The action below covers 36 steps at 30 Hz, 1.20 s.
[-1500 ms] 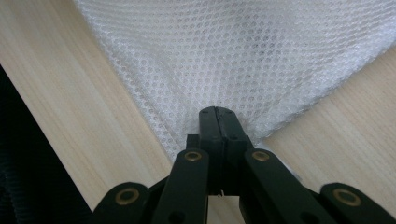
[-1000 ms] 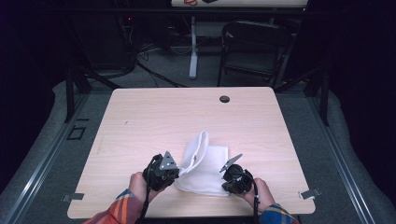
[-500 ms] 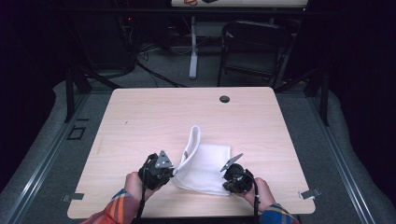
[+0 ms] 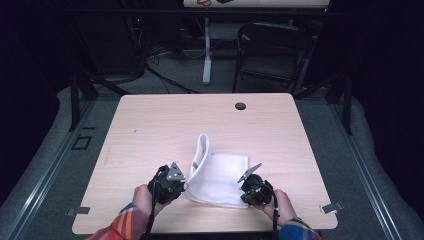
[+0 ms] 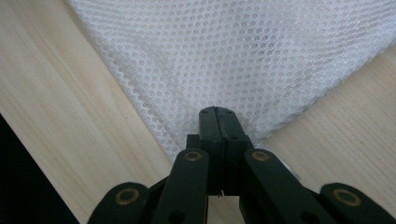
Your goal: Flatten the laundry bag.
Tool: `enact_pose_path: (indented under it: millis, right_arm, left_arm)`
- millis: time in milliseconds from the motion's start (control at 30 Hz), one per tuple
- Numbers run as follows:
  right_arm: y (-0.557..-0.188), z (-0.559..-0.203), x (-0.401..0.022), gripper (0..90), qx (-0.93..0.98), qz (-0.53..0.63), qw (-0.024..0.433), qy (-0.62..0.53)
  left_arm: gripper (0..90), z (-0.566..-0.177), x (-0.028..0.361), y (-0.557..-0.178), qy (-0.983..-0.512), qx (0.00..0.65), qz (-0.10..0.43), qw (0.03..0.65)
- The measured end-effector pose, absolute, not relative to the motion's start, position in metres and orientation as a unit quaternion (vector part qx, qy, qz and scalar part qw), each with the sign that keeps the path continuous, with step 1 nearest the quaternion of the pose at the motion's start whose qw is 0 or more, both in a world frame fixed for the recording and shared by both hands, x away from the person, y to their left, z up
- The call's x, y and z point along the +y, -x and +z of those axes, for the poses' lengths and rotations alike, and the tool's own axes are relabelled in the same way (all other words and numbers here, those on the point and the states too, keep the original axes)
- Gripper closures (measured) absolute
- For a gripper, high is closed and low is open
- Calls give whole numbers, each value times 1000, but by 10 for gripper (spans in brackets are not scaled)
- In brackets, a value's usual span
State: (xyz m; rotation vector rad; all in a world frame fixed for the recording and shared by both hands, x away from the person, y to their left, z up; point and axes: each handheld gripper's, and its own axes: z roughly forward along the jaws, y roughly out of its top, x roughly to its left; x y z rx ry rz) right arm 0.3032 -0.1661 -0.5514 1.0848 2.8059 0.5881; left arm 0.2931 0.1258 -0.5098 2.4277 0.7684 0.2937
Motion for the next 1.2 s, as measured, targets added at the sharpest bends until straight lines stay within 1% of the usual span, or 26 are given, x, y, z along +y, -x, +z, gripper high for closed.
enact_pose_path:
  millis: [367, 567, 667, 767, 800, 867, 900, 967, 1033, 1067, 1100, 1133, 1200]
  right_arm:
    - [-307, -550, -173, 900, 914, 182, 43, -360]
    - [-309, -550, -178, 900, 914, 178, 41, -363]
    - [-308, -550, -179, 900, 911, 185, 39, -367]
    - [-309, -551, -180, 900, 910, 184, 42, -369]
    - [-309, -551, -180, 900, 910, 184, 42, -369]
    - [-310, -549, -182, 900, 912, 178, 42, -366]
    - [-310, -550, -183, 900, 911, 180, 41, -370]
    - [-310, -550, -183, 900, 911, 180, 41, -370]
    - [-310, -549, -184, 882, 911, 178, 41, -369]
    - [-310, -548, -184, 865, 910, 183, 41, -370]
    - [-310, -548, -184, 855, 910, 184, 44, -370]
    - [-310, -548, -184, 855, 910, 184, 44, -370]
    - [-310, -545, -185, 834, 909, 190, 43, -367]
  left_arm:
    - [867, -512, 126, -295, -913, 287, 94, 274]
    - [857, -513, 135, -294, -913, 294, 85, 268]
    - [822, -512, 140, -293, -913, 297, 80, 267]
    - [758, -511, 147, -291, -912, 304, 67, 266]
    - [758, -511, 151, -289, -910, 309, 62, 268]
    - [718, -511, 157, -286, -910, 314, 55, 265]
    - [672, -511, 159, -285, -909, 318, 48, 264]
    - [654, -512, 164, -283, -908, 324, 45, 261]
    - [580, -510, 166, -283, -905, 331, 44, 263]
    - [512, -509, 168, -282, -905, 332, 48, 263]
    - [477, -508, 168, -282, -903, 336, 52, 262]
    - [477, -507, 170, -281, -900, 341, 58, 265]
    - [415, -505, 173, -281, -896, 348, 64, 268]
